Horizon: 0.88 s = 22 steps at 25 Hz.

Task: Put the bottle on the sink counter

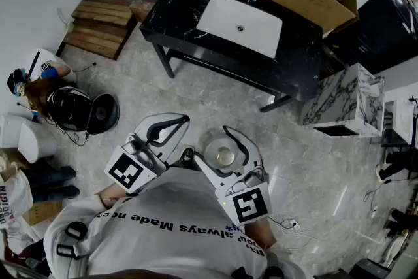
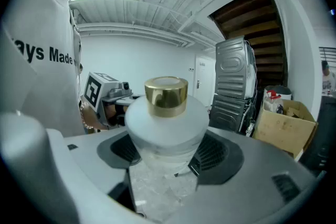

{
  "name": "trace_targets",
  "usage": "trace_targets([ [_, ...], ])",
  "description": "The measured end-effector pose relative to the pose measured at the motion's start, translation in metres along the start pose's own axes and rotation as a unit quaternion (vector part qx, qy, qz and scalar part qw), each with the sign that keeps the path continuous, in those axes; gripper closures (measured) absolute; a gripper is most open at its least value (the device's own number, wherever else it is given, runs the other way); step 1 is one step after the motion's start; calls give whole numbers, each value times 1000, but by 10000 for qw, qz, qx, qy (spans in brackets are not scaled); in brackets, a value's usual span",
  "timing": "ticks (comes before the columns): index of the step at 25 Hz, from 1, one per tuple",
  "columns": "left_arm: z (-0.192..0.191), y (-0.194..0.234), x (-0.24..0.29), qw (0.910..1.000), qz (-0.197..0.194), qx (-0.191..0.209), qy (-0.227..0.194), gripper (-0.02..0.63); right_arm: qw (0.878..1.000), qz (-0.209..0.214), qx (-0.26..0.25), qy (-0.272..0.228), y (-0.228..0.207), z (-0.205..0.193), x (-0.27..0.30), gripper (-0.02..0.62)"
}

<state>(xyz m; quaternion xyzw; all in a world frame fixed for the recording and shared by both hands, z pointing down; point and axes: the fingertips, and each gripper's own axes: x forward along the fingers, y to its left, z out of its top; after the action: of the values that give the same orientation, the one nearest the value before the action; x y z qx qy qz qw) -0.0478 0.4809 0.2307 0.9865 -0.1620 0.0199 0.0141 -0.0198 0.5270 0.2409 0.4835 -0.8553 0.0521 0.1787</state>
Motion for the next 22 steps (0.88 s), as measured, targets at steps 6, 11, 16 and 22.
trace_targets([
  [6, 9, -6, -28, 9998, 58, -37, -161, 603, 9999, 17, -142, -41, 31, 12, 3, 262],
  [11, 16, 1, -39, 9997, 36, 98, -218, 603, 9998, 92, -183, -60, 42, 21, 10, 262],
  [16, 14, 15, -57, 9995, 98, 25, -302, 603, 9997, 139, -189, -39, 53, 28, 26, 262],
  [22, 13, 36, -75, 9995, 176, 64, -269, 603, 9995, 147, -269, 4, 58, 36, 49, 262],
])
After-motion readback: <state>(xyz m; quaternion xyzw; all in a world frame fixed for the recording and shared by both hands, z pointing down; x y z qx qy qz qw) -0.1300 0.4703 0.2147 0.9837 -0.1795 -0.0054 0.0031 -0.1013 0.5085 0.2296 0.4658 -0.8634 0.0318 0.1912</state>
